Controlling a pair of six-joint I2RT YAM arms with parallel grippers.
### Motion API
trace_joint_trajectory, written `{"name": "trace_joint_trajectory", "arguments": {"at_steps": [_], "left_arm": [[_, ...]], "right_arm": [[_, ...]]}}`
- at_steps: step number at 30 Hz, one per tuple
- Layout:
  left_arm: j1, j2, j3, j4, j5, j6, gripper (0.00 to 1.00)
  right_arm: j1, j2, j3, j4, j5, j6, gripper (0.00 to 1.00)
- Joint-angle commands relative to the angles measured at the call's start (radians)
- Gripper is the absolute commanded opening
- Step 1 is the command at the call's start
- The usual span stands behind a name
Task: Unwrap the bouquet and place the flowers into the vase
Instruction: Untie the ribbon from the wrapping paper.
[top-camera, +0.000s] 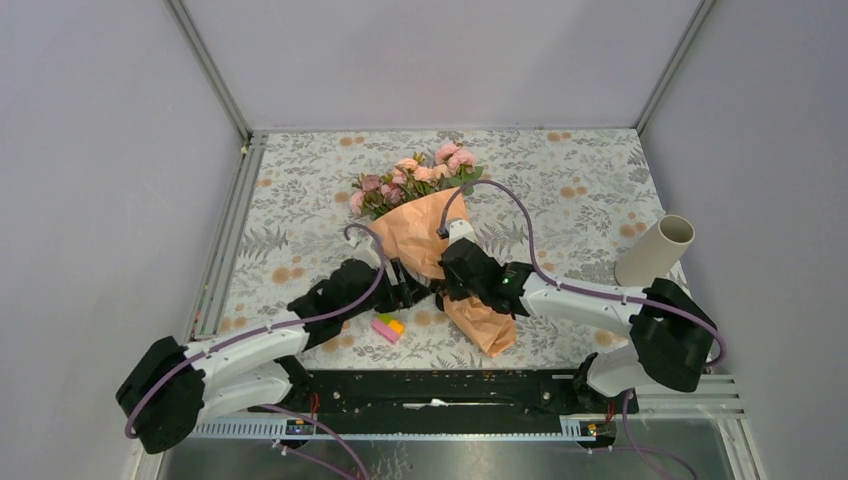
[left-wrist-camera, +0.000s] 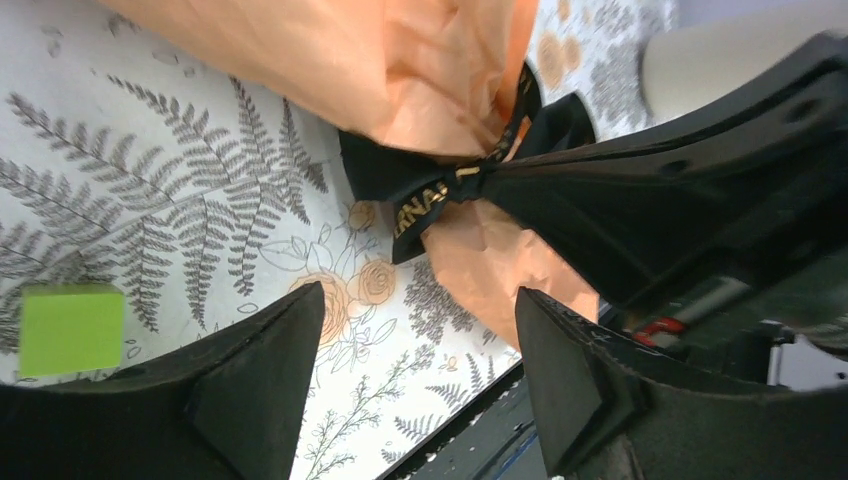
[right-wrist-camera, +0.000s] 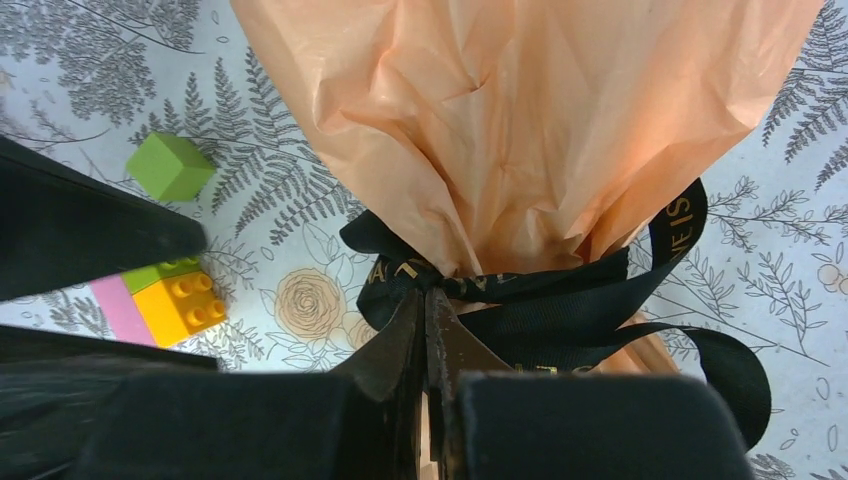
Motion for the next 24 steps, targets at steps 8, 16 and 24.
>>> {"name": "trace_joint_trajectory", "arguments": {"at_steps": [8, 16, 24], "left_arm": [[-0.125, 0.211, 0.031, 0.27, -0.141, -0.055, 0.61], [-0.155, 0.297, 0.062, 0.276, -0.228, -0.074, 0.48], [-0.165, 0.359, 0.074, 0.363, -0.236, -0.077, 0.45]], "right_arm": [[-0.042, -0.125, -0.045, 0.092, -0.065, 0.054, 0.0], [-0.05, -0.147, -0.064, 0.092, -0.069, 0.073, 0.0], [-0.052, -0.146, -0.093, 0.104, -0.084, 0.108, 0.0]]}}
